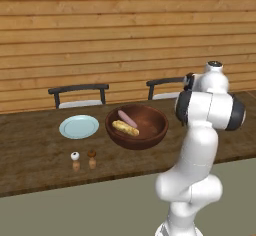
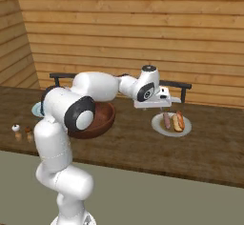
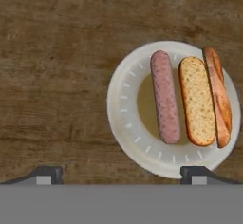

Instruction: Place one bun and one sausage from the bowl on each plate.

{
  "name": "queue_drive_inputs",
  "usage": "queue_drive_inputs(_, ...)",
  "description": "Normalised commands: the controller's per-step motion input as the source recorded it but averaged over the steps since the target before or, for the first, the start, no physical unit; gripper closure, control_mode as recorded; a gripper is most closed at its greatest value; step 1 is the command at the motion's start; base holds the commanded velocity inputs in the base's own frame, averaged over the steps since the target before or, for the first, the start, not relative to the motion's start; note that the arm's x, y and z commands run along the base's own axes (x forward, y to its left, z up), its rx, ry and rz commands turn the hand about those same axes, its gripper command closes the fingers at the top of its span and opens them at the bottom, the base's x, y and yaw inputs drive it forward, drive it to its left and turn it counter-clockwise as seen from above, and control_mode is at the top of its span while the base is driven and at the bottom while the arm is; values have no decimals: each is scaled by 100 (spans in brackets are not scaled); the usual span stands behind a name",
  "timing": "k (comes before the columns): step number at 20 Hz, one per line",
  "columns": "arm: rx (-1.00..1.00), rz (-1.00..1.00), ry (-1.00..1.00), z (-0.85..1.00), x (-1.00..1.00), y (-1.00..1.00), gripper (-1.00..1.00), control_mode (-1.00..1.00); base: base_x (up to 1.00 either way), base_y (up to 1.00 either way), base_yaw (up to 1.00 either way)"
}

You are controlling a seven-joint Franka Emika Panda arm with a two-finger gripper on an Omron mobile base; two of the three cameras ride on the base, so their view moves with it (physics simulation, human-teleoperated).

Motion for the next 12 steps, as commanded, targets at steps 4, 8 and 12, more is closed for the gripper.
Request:
queue_drive_inputs(4,0,28,0,80,-12,100,-100,-100,0,0,0)
queue_drive_inputs(8,3,9,-8,73,-59,94,-100,-100,0,0,0)
queue_drive_inputs(12,8,13,0,45,-56,100,-100,-100,0,0,0)
